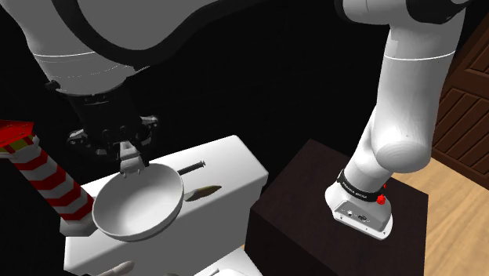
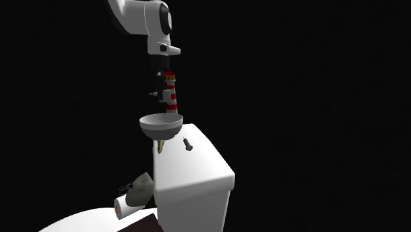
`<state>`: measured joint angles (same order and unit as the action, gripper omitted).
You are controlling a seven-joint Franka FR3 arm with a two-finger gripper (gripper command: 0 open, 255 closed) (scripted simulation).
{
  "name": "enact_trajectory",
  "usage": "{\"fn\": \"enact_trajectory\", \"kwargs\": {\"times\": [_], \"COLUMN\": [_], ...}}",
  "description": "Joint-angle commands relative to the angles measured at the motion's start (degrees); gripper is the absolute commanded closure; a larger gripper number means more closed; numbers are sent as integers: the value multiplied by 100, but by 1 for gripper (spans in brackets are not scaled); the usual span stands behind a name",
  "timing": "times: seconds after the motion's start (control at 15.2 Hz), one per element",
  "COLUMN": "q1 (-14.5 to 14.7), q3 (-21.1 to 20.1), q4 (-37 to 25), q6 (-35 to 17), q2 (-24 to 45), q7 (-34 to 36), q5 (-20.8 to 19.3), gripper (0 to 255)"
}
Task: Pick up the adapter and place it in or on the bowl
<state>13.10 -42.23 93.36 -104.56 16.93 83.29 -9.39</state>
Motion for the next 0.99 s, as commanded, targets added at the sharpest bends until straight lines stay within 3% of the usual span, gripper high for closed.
{"fn": "enact_trajectory", "kwargs": {"times": [0.0,0.92], "q1": [176,189], "q3": [38,145], "q4": [-264,436], "q6": [31,-846], "q2": [303,538], "q7": [158,270], "q5": [-199,-393], "gripper": [255,255]}}
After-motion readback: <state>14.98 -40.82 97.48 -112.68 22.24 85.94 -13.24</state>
